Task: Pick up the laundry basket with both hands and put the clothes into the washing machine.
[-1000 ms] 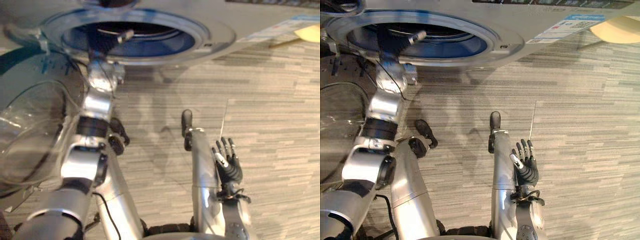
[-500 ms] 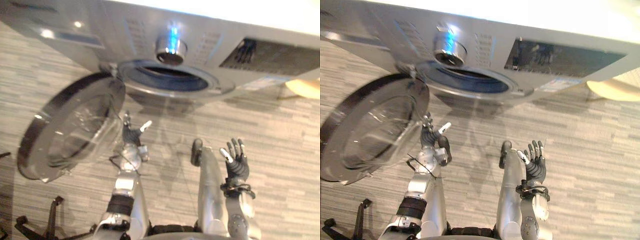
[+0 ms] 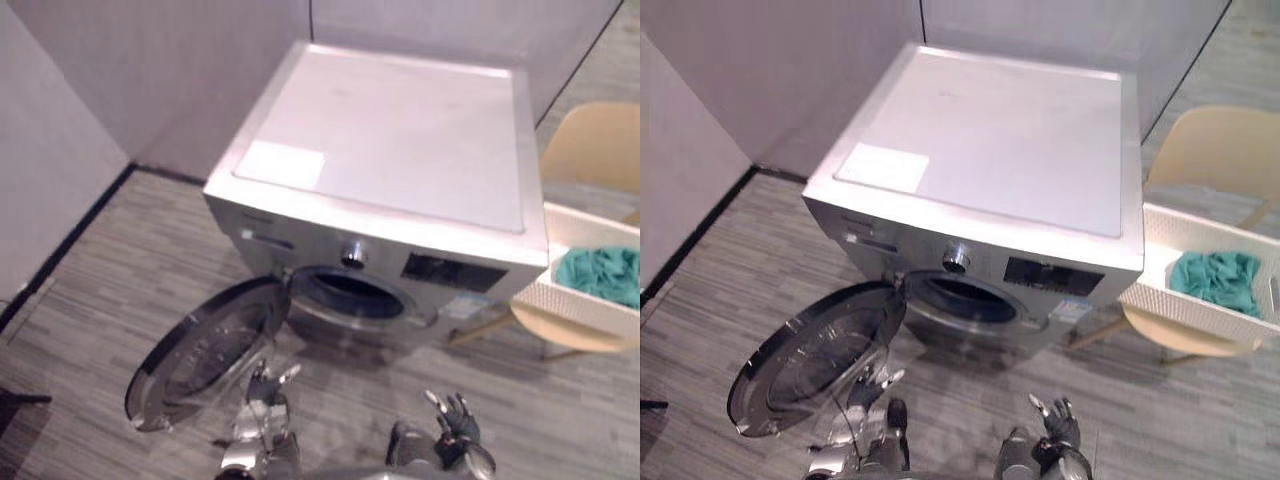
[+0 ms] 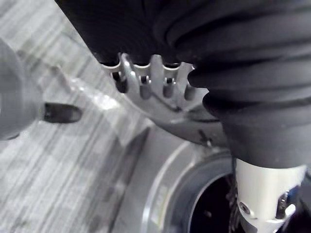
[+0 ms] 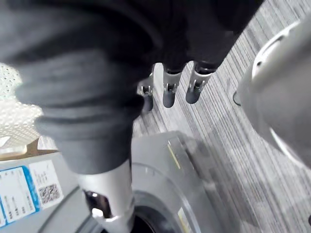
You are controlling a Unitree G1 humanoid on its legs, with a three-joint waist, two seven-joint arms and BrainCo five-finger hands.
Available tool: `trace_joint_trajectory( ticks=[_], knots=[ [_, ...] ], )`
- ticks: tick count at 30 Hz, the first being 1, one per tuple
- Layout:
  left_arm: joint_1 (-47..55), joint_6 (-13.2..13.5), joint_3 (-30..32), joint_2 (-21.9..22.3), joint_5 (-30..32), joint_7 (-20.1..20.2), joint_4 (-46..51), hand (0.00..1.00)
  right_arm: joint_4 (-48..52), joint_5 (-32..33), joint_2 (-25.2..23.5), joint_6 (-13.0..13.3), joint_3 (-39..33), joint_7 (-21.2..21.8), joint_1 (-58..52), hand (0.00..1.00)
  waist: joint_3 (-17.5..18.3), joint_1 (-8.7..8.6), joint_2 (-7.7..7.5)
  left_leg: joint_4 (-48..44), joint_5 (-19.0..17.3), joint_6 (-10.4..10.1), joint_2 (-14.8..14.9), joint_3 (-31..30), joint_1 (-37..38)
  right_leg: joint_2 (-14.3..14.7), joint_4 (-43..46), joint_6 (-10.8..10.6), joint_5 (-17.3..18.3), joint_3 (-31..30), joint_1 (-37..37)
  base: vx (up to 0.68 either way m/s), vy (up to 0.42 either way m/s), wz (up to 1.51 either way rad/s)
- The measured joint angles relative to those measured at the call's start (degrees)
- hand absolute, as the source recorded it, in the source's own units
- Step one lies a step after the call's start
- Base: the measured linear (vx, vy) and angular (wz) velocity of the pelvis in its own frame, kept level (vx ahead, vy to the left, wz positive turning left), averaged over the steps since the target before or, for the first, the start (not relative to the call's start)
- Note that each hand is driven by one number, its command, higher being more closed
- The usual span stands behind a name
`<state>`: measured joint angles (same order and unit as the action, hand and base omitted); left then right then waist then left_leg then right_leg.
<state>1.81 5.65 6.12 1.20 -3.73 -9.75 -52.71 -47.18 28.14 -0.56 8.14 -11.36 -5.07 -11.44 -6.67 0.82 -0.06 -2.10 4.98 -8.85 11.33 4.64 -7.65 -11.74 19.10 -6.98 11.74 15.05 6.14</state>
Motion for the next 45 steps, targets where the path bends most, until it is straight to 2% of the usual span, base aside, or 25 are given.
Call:
trace_joint_trajectory(
  ticks=[5,7,8,10,12,14,17,21,24,27,29,30,32,33,34,35,36,37,38,39,40,42,43,44,45],
  knots=[
    [1.29,-0.86,6.95,-0.21,0.80,1.43,-1.99,0.00,-7.99,-3.50,0.75,-1.69,-4.06,0.33,1.67,0.00,0.49,0.11,-0.13,-4.67,0.04,-0.02,1.63,1.48,0.70,1.78,-2.72,0.42,-0.22,1.75,-4.98,0.02,-0.052,0.15],
    [1.40,-1.05,8.07,0.02,1.16,2.20,-1.91,0.00,-9.73,-5.72,0.98,-2.57,-4.58,0.41,2.86,0.00,0.53,0.02,0.03,-9.06,0.83,1.06,1.80,3.07,-0.69,1.87,-3.19,1.13,-0.31,2.17,-6.48,-0.10,-0.038,0.08],
    [1.03,-1.32,8.10,0.04,1.19,2.31,-1.92,0.00,-10.21,-6.56,1.05,-2.98,-4.55,0.45,3.27,0.00,0.61,-0.01,-0.18,-12.30,-0.70,1.73,1.84,3.81,-1.33,1.35,-3.58,1.73,-0.58,2.61,-6.96,-0.12,0.037,-0.03],
    [1.05,-1.34,9.24,0.93,2.23,2.63,-1.96,0.00,-10.92,-7.28,1.58,-3.41,-6.17,0.88,4.74,0.00,0.79,0.01,1.16,-28.70,-10.32,1.57,0.17,3.27,-3.75,1.26,-3.59,2.09,-0.84,1.93,-8.13,-0.11,0.088,-0.15],
    [1.17,-1.37,9.25,1.18,2.27,3.42,-2.19,0.00,-10.87,-7.25,1.68,-3.43,-6.19,1.74,4.71,0.00,1.05,-0.09,1.55,-28.80,-14.88,3.12,-0.53,3.30,-2.16,2.09,-4.42,2.12,-1.29,0.79,-8.33,-0.07,0.146,-0.17],
    [1.16,-1.36,9.25,1.39,2.24,3.51,-3.44,0.00,-11.63,-7.23,1.63,-3.63,-6.84,2.11,5.02,0.00,2.82,0.08,1.30,-20.75,-17.25,4.24,-1.50,2.87,0.52,2.79,-5.46,1.50,-2.48,-1.04,-6.78,-0.04,0.145,-0.27],
    [0.88,-1.40,9.22,-0.64,2.26,3.48,-5.39,0.00,-12.87,-6.31,-0.21,-3.71,-6.93,2.73,5.14,0.00,4.48,-0.02,-1.24,-13.19,-13.69,5.26,-4.28,5.82,3.38,2.32,-12.46,2.08,-6.78,-4.64,-7.72,0.01,0.093,-0.34],
    [0.78,-1.46,6.36,-1.16,3.88,3.52,-6.62,0.00,-12.79,-5.56,-0.18,-3.70,-6.76,2.72,4.69,0.00,4.97,-0.84,-1.52,-6.69,-12.29,5.50,-6.36,7.53,7.12,0.48,-10.93,2.31,-7.29,-6.16,-6.71,0.01,0.055,-0.24],
    [0.36,-1.56,3.11,-1.61,5.23,3.54,-6.56,0.00,-10.34,-5.57,0.88,-3.39,-5.50,2.72,4.38,0.00,3.25,-1.78,-0.69,-6.30,-12.23,5.42,-5.37,8.40,8.55,0.74,12.74,1.56,-7.24,-11.32,5.25,-0.06,0.007,-0.42],
    [-0.12,-1.91,2.99,-1.20,6.15,3.47,-6.52,0.00,-9.97,-4.50,0.42,-3.06,-5.66,2.66,3.44,0.00,2.88,-2.95,-0.53,-6.35,-11.32,5.52,-4.00,8.85,9.48,1.47,19.47,1.41,-6.88,-15.83,8.48,0.05,-0.118,-0.01],
    [-1.12,-1.98,3.04,-0.49,5.87,3.48,-6.26,0.00,-9.81,-4.36,0.37,-3.20,-6.17,2.69,2.50,0.00,3.11,-2.89,-1.38,-6.54,-10.60,4.40,-3.43,8.16,9.37,-1.32,26.79,5.64,-3.19,-18.77,9.82,0.07,-0.210,0.22],
    [-1.19,-1.97,3.06,-0.27,5.80,3.48,-6.24,0.00,-9.83,-4.36,0.37,-3.26,-6.60,2.68,2.41,0.00,3.13,-2.71,-1.34,-6.61,-10.47,4.05,-3.20,7.89,9.33,-2.63,26.90,5.98,-3.06,-19.86,9.52,0.04,-0.308,0.22],
    [-0.98,-1.92,3.01,-0.09,5.58,3.48,-6.24,0.00,-9.94,-4.74,0.26,-3.92,-8.41,2.71,2.39,0.00,3.35,-2.70,-1.03,-6.87,-9.87,2.14,-1.78,6.96,9.27,-7.25,22.52,6.20,-3.48,-21.60,7.18,0.04,-0.395,0.10],
    [-0.37,-1.69,2.96,-0.88,5.59,3.45,-6.28,0.00,-10.74,-5.59,-0.09,-4.53,-9.75,2.51,2.46,0.00,3.81,-2.44,-1.53,-6.87,-9.41,-0.53,0.11,6.59,9.18,-9.98,15.30,7.28,-7.37,-21.51,4.64,0.04,-0.396,-0.02],
    [-0.23,-1.59,2.90,-1.42,5.59,3.42,-6.46,0.00,-11.36,-5.83,-0.27,-4.65,-10.62,2.52,2.57,0.00,4.14,-2.33,-2.20,-6.82,-9.08,-2.01,1.18,6.11,9.10,-9.88,13.16,3.01,-6.22,-21.38,3.62,0.02,-0.640,-0.16],
    [-0.07,-1.50,2.23,-2.28,5.57,3.42,-7.39,0.00,-12.86,-6.26,0.14,-4.75,-11.10,2.59,2.90,0.00,4.58,-1.97,-1.87,-5.23,-8.40,-3.50,3.50,4.57,9.06,-7.61,9.35,-4.04,-2.10,-17.41,1.95,0.01,-0.649,-0.39],
    [-0.59,-1.54,1.66,-2.18,5.53,3.51,-9.14,0.00,-14.47,-6.76,1.65,-4.71,-10.69,2.56,3.78,0.00,4.87,-1.39,-0.41,-4.43,-8.36,-3.50,5.53,3.10,8.73,-5.65,4.97,-7.12,2.17,-14.57,0.03,0.00,-0.635,-0.40],
    [-0.88,-1.54,1.57,-1.58,5.53,3.46,-9.91,0.00,-15.22,-7.02,2.78,-4.83,-10.71,2.53,4.45,0.00,4.26,-1.50,0.79,-4.49,-8.13,-3.58,6.99,2.00,8.40,-4.14,4.09,-7.16,3.52,-13.81,-0.50,-0.02,-0.475,-0.11],
    [-0.84,-1.69,0.78,-0.19,5.42,3.51,-10.86,0.00,-16.22,-7.48,4.78,-4.90,-10.70,2.45,4.81,0.00,3.54,-2.63,3.11,-4.74,-4.44,-4.04,9.42,-0.61,8.45,-1.39,5.81,-5.60,3.47,-12.43,-1.45,-0.04,-0.329,0.15],
    [-0.76,-1.44,0.84,-0.31,5.34,3.45,-10.72,0.00,-16.99,-7.51,5.20,-4.94,-10.61,2.44,4.67,0.00,3.59,-2.73,2.93,-5.15,-2.28,-3.95,9.92,-1.53,8.44,-0.77,6.18,-5.05,3.77,-12.25,-1.56,-0.09,-0.442,0.22],
    [-0.70,-1.27,1.08,-1.48,4.01,3.34,-10.73,0.00,-17.50,-7.50,5.36,-4.77,-8.37,2.50,4.30,0.00,3.81,-2.92,1.90,-7.62,3.86,1.04,11.59,-1.24,6.48,1.34,4.96,-2.45,4.77,-11.27,-2.77,-0.09,-0.357,0.13],
    [-0.85,-1.29,1.10,-2.00,3.24,3.36,-10.78,0.00,-17.51,-7.42,5.11,-4.63,-7.68,2.55,4.27,0.00,3.90,-3.34,1.55,-8.61,8.47,7.23,13.26,0.55,3.86,3.12,3.45,-0.50,4.20,-9.65,-3.15,-0.12,-0.368,0.32],
    [-1.76,-1.30,1.42,-1.99,3.09,3.40,-10.31,0.00,-17.39,-7.37,4.49,-4.44,-7.70,2.47,4.25,0.00,3.08,-3.26,1.03,-13.54,9.49,11.82,15.04,6.02,0.47,4.53,0.42,1.70,2.23,-7.22,-4.44,-0.14,-0.329,0.41],
    [-1.96,-1.29,1.51,-2.00,3.09,3.39,-10.01,0.00,-17.46,-7.36,4.55,-4.41,-7.72,2.39,4.21,0.00,2.73,-2.92,0.93,-18.19,6.33,10.29,14.74,7.38,-0.56,5.07,-0.92,2.37,1.43,-7.19,-5.30,-0.14,-0.321,0.33],
    [-1.61,-1.22,1.99,-2.01,3.11,3.38,-9.57,0.00,-17.64,-7.35,5.10,-4.36,-7.49,2.24,4.41,0.00,2.69,-2.42,0.86,-24.30,-0.50,6.35,12.35,8.19,-0.85,5.99,-3.31,3.30,0.03,-7.14,-6.60,-0.07,-0.152,0.00]
  ],
)
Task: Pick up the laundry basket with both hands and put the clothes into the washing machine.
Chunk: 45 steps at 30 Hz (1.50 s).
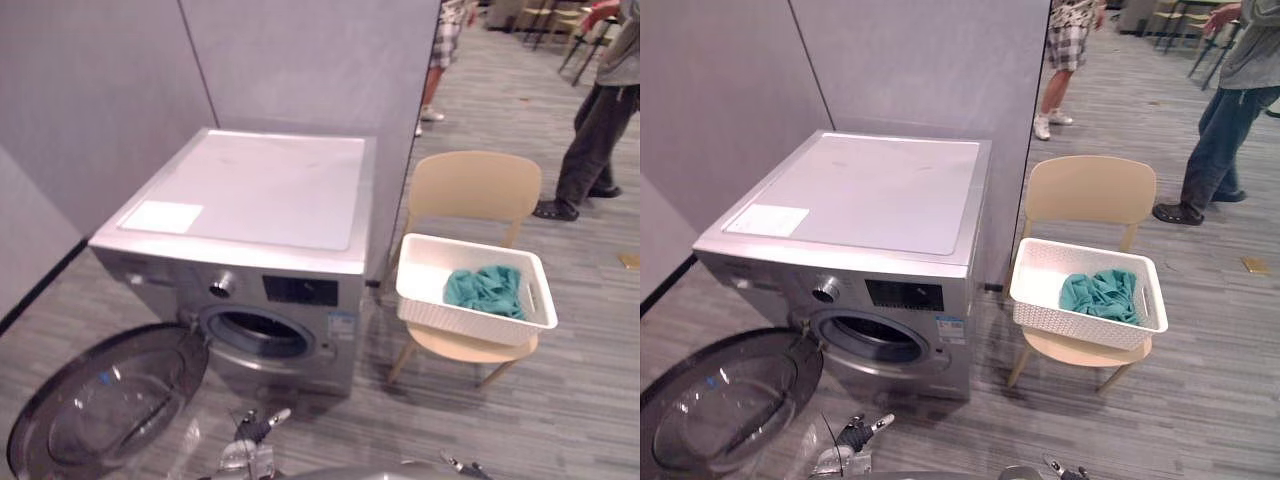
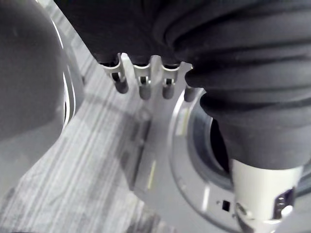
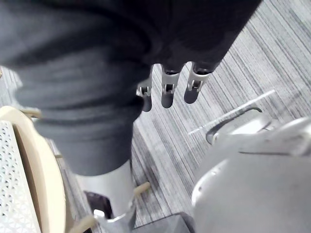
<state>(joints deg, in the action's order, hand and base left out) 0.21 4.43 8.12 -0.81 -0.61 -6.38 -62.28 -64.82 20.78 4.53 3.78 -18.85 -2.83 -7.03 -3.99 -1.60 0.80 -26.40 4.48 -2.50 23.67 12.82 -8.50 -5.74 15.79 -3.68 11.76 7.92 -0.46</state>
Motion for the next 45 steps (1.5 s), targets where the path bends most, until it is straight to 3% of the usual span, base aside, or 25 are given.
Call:
trace_joint_trajectory(
  ticks=[3,6,8,10,13,14,16,18,20,23,25,26,27,28,29,32,34,36,37,39,40,41,42,44,45],
  knots=[
    [0.58,0.02,0.57,0.09,0.01,0.04,-0.02,0.00,0.08,-0.09,0.94,0.37,1.72,0.08,1.54,0.00,-0.29,0.72,0.13,-1.69,-13.12,-4.07,-10.18,-3.31,2.21,1.81,-4.79,1.12,-2.91,-1.21,-1.12,-0.07,-0.103,-0.26],
    [1.10,-0.02,2.03,0.09,-0.30,0.21,-0.14,0.00,0.06,-0.36,0.97,0.27,1.87,0.39,2.63,0.00,-0.75,2.46,1.24,7.94,-19.08,-2.47,-16.73,-10.95,6.81,3.49,-7.34,1.15,-4.99,-4.09,-0.96,-0.04,0.032,-0.40],
    [1.20,-0.09,5.59,0.05,-0.71,0.20,-0.30,0.00,-0.05,-1.08,0.46,0.16,2.00,0.59,3.50,0.00,-1.19,3.94,1.29,10.52,-19.66,-0.85,-20.63,-16.45,8.72,3.59,-8.69,0.16,-7.07,-6.99,-0.73,0.03,0.110,-0.71],
    [2.33,-0.27,8.66,0.57,-1.77,0.21,-0.62,0.00,0.07,-1.28,-0.50,0.03,2.03,0.74,3.97,0.00,-1.98,4.10,1.26,10.43,-19.63,0.64,-20.58,-14.88,10.03,3.37,-8.85,-0.07,-7.57,-8.47,-1.40,0.03,0.116,-0.58],
    [2.58,-0.42,9.80,0.75,-1.57,0.25,-0.14,0.00,4.64,-1.30,-1.29,0.17,5.85,1.20,1.36,0.00,-1.91,3.62,0.13,12.75,-20.11,1.61,-22.00,-12.65,12.40,1.20,0.60,-1.35,-3.83,-8.81,2.42,0.04,0.070,-0.20],
    [2.54,-0.42,9.81,0.88,-1.39,0.26,-0.02,0.00,5.58,-1.31,-1.39,0.19,5.95,1.63,0.93,0.00,-1.81,3.60,-0.08,12.77,-20.41,2.15,-22.11,-12.40,12.43,1.00,5.58,-1.38,-3.12,-8.51,4.99,0.03,0.024,-0.17],
    [2.89,-0.55,9.64,0.48,-1.05,0.29,1.18,0.00,7.95,-1.02,-3.00,0.38,5.46,1.92,0.08,0.00,-2.58,3.35,-1.75,11.02,-20.64,2.95,-22.44,-11.33,13.56,-0.37,30.79,-4.14,-5.15,-9.29,17.06,0.10,-0.036,-0.14],
    [2.56,-0.84,8.67,-0.37,-0.87,0.28,2.30,0.00,8.41,-1.17,-3.87,0.85,5.50,1.91,0.09,0.00,-2.81,2.32,-3.35,8.66,-21.97,2.43,-21.85,-12.74,14.82,-0.29,43.18,-3.75,-5.27,-9.90,21.65,0.17,-0.176,0.37],
    [0.96,-0.75,7.17,0.55,-0.98,0.43,3.74,0.00,9.60,-1.15,-3.93,1.00,5.02,1.87,-0.71,0.00,-2.74,2.18,-2.84,7.78,-22.30,1.71,-20.08,-14.71,14.81,-1.43,46.12,-3.24,-4.92,-9.67,23.13,0.17,-0.248,0.79],
    [-0.11,-0.33,7.17,3.38,-1.31,0.93,5.55,0.00,9.98,-1.15,-3.79,0.84,2.88,1.74,-0.94,0.00,-2.38,2.33,-1.62,9.51,-21.24,-1.04,-17.55,-17.26,15.47,-9.50,36.22,1.23,-5.63,-9.99,21.23,0.22,-0.328,0.72],
    [0.74,-0.07,7.12,3.71,-1.45,0.99,5.62,0.00,9.28,-1.69,-3.63,0.59,2.92,1.48,-1.17,0.00,-2.13,2.36,-1.86,10.74,-20.89,-3.53,-15.81,-17.39,17.21,-13.26,21.33,4.06,-10.32,-10.42,15.96,0.15,-0.379,0.15],
    [1.85,-0.21,6.87,3.23,-1.10,1.13,5.28,0.00,7.67,-3.31,-3.99,-0.12,1.98,0.96,-1.04,0.00,-0.56,2.22,-2.28,12.00,-20.52,-5.70,-13.53,-18.06,17.71,-11.69,13.74,-2.79,-8.84,-10.96,11.98,0.13,-0.528,-0.13],
    [2.26,-0.15,5.92,3.27,-0.91,1.19,5.10,0.00,7.11,-3.87,-3.77,-0.26,1.33,0.92,-1.04,0.00,0.12,2.45,-1.48,12.65,-19.94,-6.13,-12.16,-18.21,17.46,-10.48,11.42,-4.92,-7.50,-10.07,11.17,0.16,-0.660,-0.29],
    [2.09,0.04,4.08,3.29,-0.80,1.46,3.39,0.00,5.51,-4.98,-2.91,-0.34,0.65,0.91,-0.43,0.00,1.20,2.53,0.38,13.30,-18.20,-7.57,-9.60,-18.41,17.12,-8.85,6.65,-9.22,-4.69,-7.62,9.32,0.10,-0.643,-0.24],
    [1.51,-0.11,3.25,4.15,-0.68,1.44,0.74,0.00,4.47,-5.31,-1.42,-0.65,-0.90,1.06,1.15,0.00,0.54,1.68,2.27,13.86,-15.53,-8.38,-6.90,-19.16,17.07,-6.13,5.69,-8.46,-4.83,-5.86,8.32,0.09,-0.517,-0.06],
    [1.06,0.06,2.75,3.81,-0.38,1.39,-0.76,0.00,1.15,-6.50,0.60,-1.09,0.47,0.82,1.35,0.00,0.82,1.01,2.18,13.87,-6.23,-10.09,-4.76,-20.99,16.86,-2.97,2.94,-5.49,-4.90,-4.30,5.10,0.02,-0.449,0.09],
    [0.99,0.03,2.81,2.88,-1.19,1.17,-0.82,0.00,0.62,-6.73,1.49,-0.76,1.91,0.68,1.83,0.00,1.09,0.83,2.26,11.00,-2.14,-8.64,-2.41,-22.57,13.51,0.06,0.16,-3.34,-5.63,-2.91,4.54,-0.04,-0.420,0.07],
    [0.74,0.03,2.81,1.03,-1.57,1.10,-0.79,0.00,0.45,-5.67,0.78,-0.33,1.92,0.46,1.86,0.00,0.96,0.59,1.40,8.21,3.15,-2.84,-0.69,-21.31,9.09,2.14,-3.62,-1.10,-7.42,-1.10,3.43,-0.06,-0.324,0.30],
    [0.67,0.03,2.81,0.08,-1.57,1.05,-0.78,0.00,1.30,-4.45,0.57,-0.24,1.97,0.23,1.58,0.00,0.28,0.57,0.31,6.66,4.63,-1.39,0.44,-17.63,7.93,2.77,-5.76,0.65,-8.86,0.10,2.06,-0.05,-0.279,0.33],
    [0.91,0.03,2.77,-0.10,-1.54,0.97,-0.76,0.00,6.93,-2.86,0.65,-0.31,2.36,-0.32,0.26,0.00,0.12,0.55,0.22,4.24,2.40,-2.51,0.50,-11.90,7.08,2.81,-6.79,1.35,-9.51,1.02,1.27,-0.07,-0.232,0.22],
    [1.14,0.05,2.75,-0.01,-1.43,0.92,-0.75,0.00,17.15,-2.22,0.87,-0.10,3.25,-0.88,-1.78,0.00,0.16,0.30,0.41,1.81,-2.37,-3.52,-0.55,-6.34,6.30,2.58,-8.39,1.05,-9.70,1.36,1.30,-0.09,-0.136,0.18],
    [1.18,0.05,2.75,-0.02,-1.43,0.91,-0.74,0.00,19.31,-2.22,0.84,-0.08,3.21,-0.92,-2.08,0.00,0.15,0.29,0.43,1.66,-3.55,-3.76,-0.96,-5.70,6.12,2.50,-8.73,0.95,-9.80,1.36,1.30,-0.10,-0.046,0.18],
    [1.60,0.05,2.75,-0.05,-1.37,0.76,-0.50,0.00,29.39,-2.29,0.85,0.07,2.89,-1.29,-3.37,0.00,0.18,0.05,0.51,3.03,-7.79,-4.96,-3.85,-4.26,5.82,2.12,-10.77,0.30,-10.82,1.43,1.30,-0.08,0.046,0.20],
    [2.88,0.03,2.72,-0.03,-0.70,0.58,-0.14,0.00,42.89,-3.61,0.86,1.20,1.46,-2.10,-4.41,0.00,0.73,-0.68,1.29,10.88,-10.80,-3.83,-6.67,-3.07,7.23,1.94,-13.55,-0.90,-12.26,1.69,1.46,-0.04,0.099,0.34],
    [3.31,0.02,2.62,0.29,0.26,0.52,-0.23,0.00,49.44,-5.30,1.27,2.70,-1.20,-2.52,-3.91,0.00,0.98,-0.86,2.91,16.11,-13.08,-6.57,-7.19,-3.09,8.75,2.24,-14.68,-1.55,-14.43,2.08,2.16,0.00,0.119,0.28]
  ],
)
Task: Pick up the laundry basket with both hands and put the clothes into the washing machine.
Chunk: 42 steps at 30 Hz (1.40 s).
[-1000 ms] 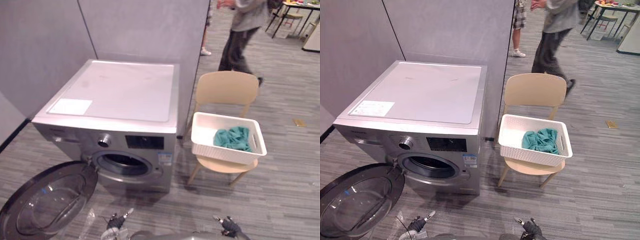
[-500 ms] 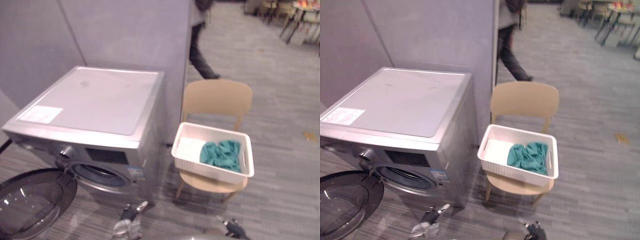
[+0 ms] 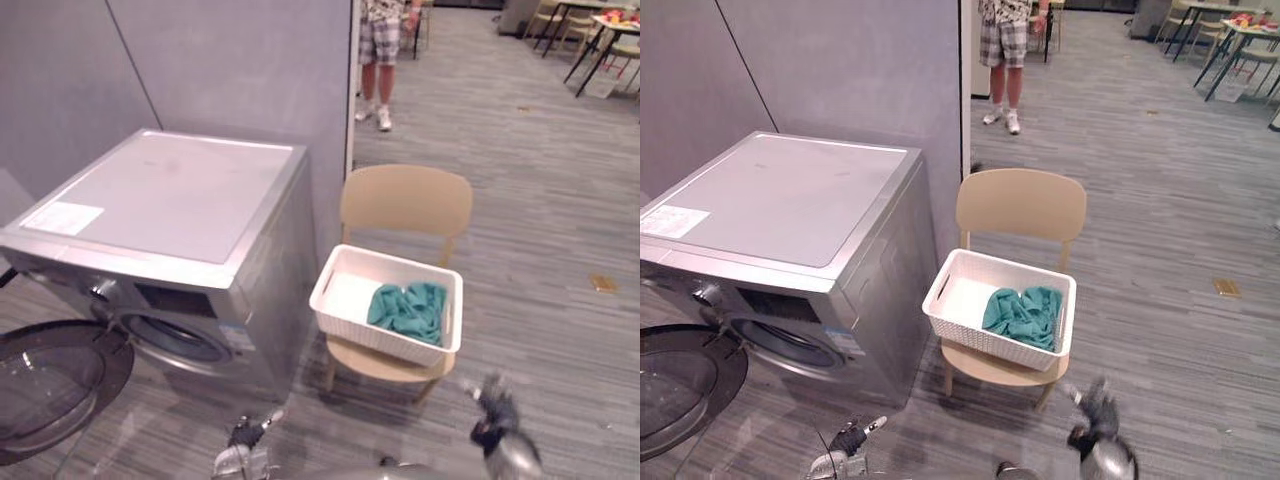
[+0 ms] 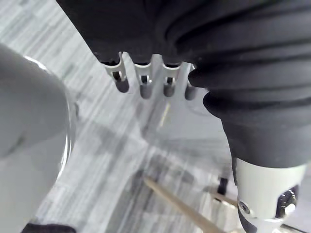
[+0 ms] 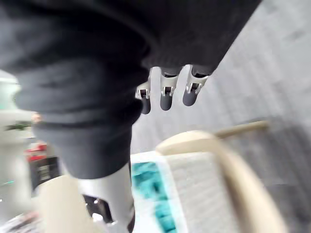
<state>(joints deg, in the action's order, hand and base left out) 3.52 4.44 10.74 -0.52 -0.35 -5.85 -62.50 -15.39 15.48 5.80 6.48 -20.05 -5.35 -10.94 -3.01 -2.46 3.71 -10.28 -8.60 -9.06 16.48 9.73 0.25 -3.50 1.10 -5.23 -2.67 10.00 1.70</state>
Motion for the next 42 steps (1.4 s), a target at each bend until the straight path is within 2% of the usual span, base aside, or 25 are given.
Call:
trace_joint_trajectory(
  ticks=[1,2,4,7,11,12,14,17,19,20,22,24,28,30,34,38,42],
  knots=[
    [-0.08,-0.05,0.07,-0.33,0.40,-0.04,-0.14,0.00,1.25,-0.64,-0.30,0.43,-1.37,-0.14,0.95,0.00,-0.17,0.17,-0.64,0.72,0.51,-0.60,-0.81,0.15,0.13,-0.47,-0.62,-0.39,-0.92,-0.08,-0.01,-0.01,0.160,0.18],
    [0.80,-0.01,0.36,-0.95,0.91,-0.08,0.14,0.00,4.44,-2.42,-0.28,0.72,-2.94,-1.39,1.95,0.00,-0.42,0.75,-1.64,1.07,0.75,0.05,-2.52,0.37,-0.61,-1.66,-2.85,-0.97,-2.66,-0.48,-0.68,-0.01,0.193,0.07],
    [0.88,0.15,-0.01,-1.73,2.81,-0.18,0.60,0.00,8.65,-5.80,-0.19,1.09,-4.35,-2.43,3.14,0.00,0.06,1.32,-2.45,2.13,1.46,0.67,-4.65,1.08,-0.34,-3.53,-4.93,-1.58,-4.38,-0.78,-0.89,0.01,0.150,-0.02],
    [1.63,0.61,-1.99,-3.24,6.31,0.89,1.38,0.00,14.20,-10.75,1.83,1.16,-4.48,-2.28,5.49,0.00,0.41,1.72,-2.54,3.87,1.74,1.27,-7.10,2.02,-0.37,-5.66,-6.82,-2.37,-5.78,-1.93,-0.36,0.02,0.089,-0.17],
    [1.44,1.01,-5.04,-3.98,7.35,1.28,1.80,0.00,13.91,-16.74,10.44,0.90,-2.84,-2.20,12.52,0.00,-0.03,1.79,-2.00,4.68,2.30,1.96,-8.38,3.32,-2.74,-6.63,-6.80,-2.94,-6.68,-3.22,3.99,0.03,0.035,-0.17],
    [0.95,1.07,-6.67,-4.30,7.34,2.05,2.59,0.00,12.58,-17.91,14.94,0.88,-0.49,-1.87,16.18,0.00,-0.67,1.87,-2.11,4.71,2.71,2.08,-8.46,3.79,-4.44,-6.61,-6.79,-2.74,-7.44,-3.78,6.16,0.06,0.005,-0.13],
    [-0.76,1.08,-6.76,-3.91,7.13,2.09,3.44,0.00,10.44,-18.00,19.36,0.80,1.67,-1.02,20.02,0.00,-2.42,1.84,-2.07,4.04,2.94,2.34,-8.44,3.19,-6.02,-6.61,-6.76,-2.52,-7.93,-3.51,7.16,0.01,0.000,0.04],
    [-3.39,1.88,-8.73,-3.75,5.53,2.13,6.53,0.00,3.31,-18.00,25.93,0.51,7.07,0.61,28.94,0.00,-6.15,1.78,-3.55,3.19,3.38,2.45,-8.34,1.80,-8.92,-6.61,-6.75,-2.16,-8.63,-2.19,8.79,-0.04,0.003,0.22],
    [-5.06,2.48,-10.66,-3.69,4.13,2.34,7.97,0.00,-5.56,-17.77,31.35,0.00,14.14,1.77,39.23,0.00,-9.29,1.97,-4.39,-0.61,2.73,2.78,-8.00,0.94,-13.55,-6.68,-5.90,-2.12,-9.36,-1.90,11.71,-0.08,0.018,0.11],
    [-5.37,2.49,-10.67,-3.66,3.94,2.41,7.97,0.00,-6.22,-17.77,31.93,-0.09,14.86,1.87,40.48,0.00,-9.83,1.99,-4.39,-1.25,2.55,2.83,-7.90,0.88,-14.10,-6.66,-5.64,-2.12,-9.37,-1.91,12.07,-0.09,0.031,0.06],
    [-7.49,2.48,-10.64,-3.82,2.94,2.52,8.12,0.00,-9.81,-17.81,36.58,-0.40,21.24,2.36,48.79,0.00,-14.12,2.99,-3.55,-6.68,0.84,3.18,-7.17,-0.18,-17.99,-6.45,-3.53,-2.11,-9.37,-1.93,14.21,-0.10,0.051,0.01],
    [-7.61,2.53,-10.64,-4.07,1.98,2.45,8.64,0.00,-12.92,-17.90,39.27,-0.35,26.25,3.22,53.63,0.00,-15.96,3.54,-3.07,-9.64,-0.36,3.47,-6.81,-0.43,-20.41,-6.33,-2.65,-2.10,-9.38,-1.91,15.57,-0.14,0.084,0.03],
    [-8.96,2.62,-10.69,-5.46,0.74,2.01,8.61,0.00,-18.58,-18.47,40.03,-0.29,33.29,5.28,58.83,0.00,-18.12,4.04,-3.19,-12.46,-1.04,4.00,-6.67,-1.25,-23.58,-6.35,-1.89,-1.42,-10.19,-1.29,17.41,-0.10,0.062,0.05],
    [-10.23,2.70,-11.28,-5.94,0.58,2.04,8.49,0.00,-21.04,-20.68,40.49,-0.28,37.03,7.28,60.04,0.00,-19.23,4.95,-3.27,-12.85,-1.06,4.08,-6.71,-1.45,-24.90,-6.47,-1.86,-1.25,-10.40,-0.89,18.26,-0.10,0.040,0.03],
    [-12.21,2.91,-12.96,-6.26,-0.58,1.93,8.49,0.00,-24.21,-22.90,40.55,-0.28,41.39,9.24,63.07,0.00,-21.44,5.12,-3.25,-12.62,-0.53,3.87,-6.67,-1.72,-25.65,-6.37,-1.85,-1.02,-10.57,-0.70,19.02,-0.04,0.017,0.03],
    [-13.59,3.02,-14.42,-6.41,-1.71,1.71,8.47,0.00,-28.50,-22.90,40.62,-0.51,41.39,9.07,64.79,0.00,-22.04,5.16,-3.36,-12.34,0.32,3.71,-6.69,-1.70,-26.55,-6.33,-1.85,-0.73,-10.81,-0.63,20.12,0.01,0.005,0.00],
    [-14.79,3.28,-15.62,-5.80,-3.80,1.31,8.67,0.00,-33.63,-22.93,40.57,-1.05,41.25,8.76,65.18,0.00,-22.06,6.36,-3.36,-11.55,0.65,3.63,-6.66,-1.49,-26.74,-6.27,-1.85,-0.72,-10.82,-0.66,20.90,0.03,0.014,-0.01]
  ],
)
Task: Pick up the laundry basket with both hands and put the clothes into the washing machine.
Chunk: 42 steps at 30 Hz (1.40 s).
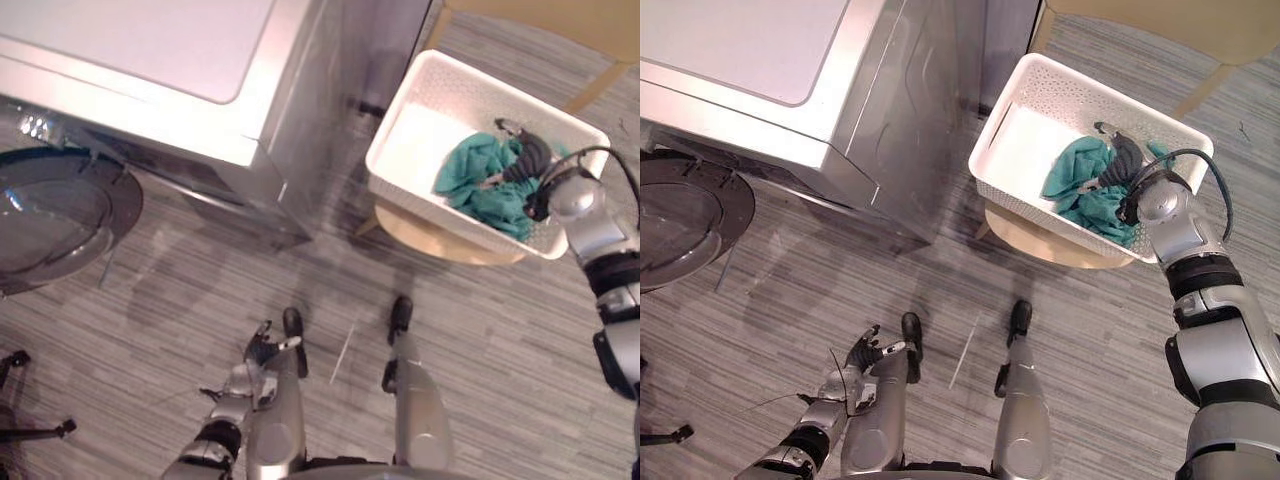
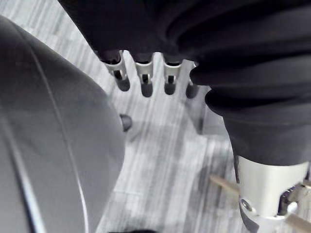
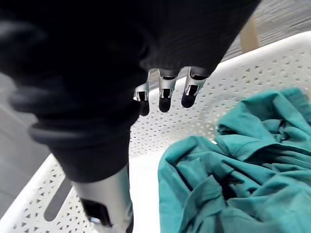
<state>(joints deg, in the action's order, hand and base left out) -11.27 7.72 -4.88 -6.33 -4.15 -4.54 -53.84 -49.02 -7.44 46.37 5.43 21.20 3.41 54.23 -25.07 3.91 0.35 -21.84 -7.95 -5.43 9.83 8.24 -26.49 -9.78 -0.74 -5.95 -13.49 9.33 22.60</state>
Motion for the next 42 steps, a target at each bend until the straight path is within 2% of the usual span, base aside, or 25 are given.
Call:
trace_joint_trajectory(
  ticks=[6,12,23,34,38,42],
  knots=[
    [-2.34,-0.01,-0.03,1.82,-1.89,-1.36,1.60,0.00,-3.91,0.22,-2.77,-1.91,-5.02,-3.19,1.92,0.00,-0.74,0.23,-0.14,0.19,0.68,0.02,0.10,0.29,-2.29,-0.18,0.98,0.01,0.01,0.13,2.82,0.00,0.002,0.01],
    [-3.41,-0.03,0.01,4.00,-2.46,-2.02,2.94,0.00,-4.05,0.90,-3.24,-2.16,-9.98,-6.07,2.77,0.00,-0.78,0.29,-0.12,0.51,0.90,-0.07,0.55,1.40,-3.88,-0.25,1.69,0.04,0.04,0.14,5.36,0.00,0.000,-0.04],
    [-4.08,-0.44,0.00,5.55,-2.50,-2.06,6.97,0.00,-4.23,1.33,-3.22,-3.44,-9.94,-6.06,2.48,0.00,-0.78,0.25,-0.12,-0.60,0.87,-0.11,1.68,2.14,-7.62,-0.28,4.70,0.63,0.80,1.56,10.38,-0.01,-0.007,-0.03],
    [-5.66,-0.27,-0.04,5.52,-4.24,-3.33,15.12,0.00,-4.19,5.15,-2.48,-3.50,-11.19,-7.36,2.41,0.00,-0.77,0.41,-0.11,-5.58,0.63,-0.03,3.40,1.35,-16.43,0.00,8.29,1.34,1.32,2.38,18.39,-0.05,-0.009,-0.02],
    [-5.45,-0.27,0.04,5.61,-5.00,-4.02,18.26,0.00,-4.15,5.75,-0.05,-3.52,-11.19,-9.40,2.73,0.00,-0.76,1.65,-0.08,-7.60,0.62,0.06,3.85,0.13,-21.42,0.07,9.73,1.67,1.39,3.40,22.45,-0.06,0.002,0.05],
    [-2.94,0.16,1.22,5.53,-5.79,-4.49,21.05,0.00,-4.96,5.58,-0.20,-3.59,-9.38,-11.01,5.27,0.00,-0.76,1.95,-0.08,-8.49,0.67,0.08,3.96,-0.99,-25.12,-0.06,9.71,2.10,1.05,4.80,24.99,-0.03,0.014,0.06]
  ],
)
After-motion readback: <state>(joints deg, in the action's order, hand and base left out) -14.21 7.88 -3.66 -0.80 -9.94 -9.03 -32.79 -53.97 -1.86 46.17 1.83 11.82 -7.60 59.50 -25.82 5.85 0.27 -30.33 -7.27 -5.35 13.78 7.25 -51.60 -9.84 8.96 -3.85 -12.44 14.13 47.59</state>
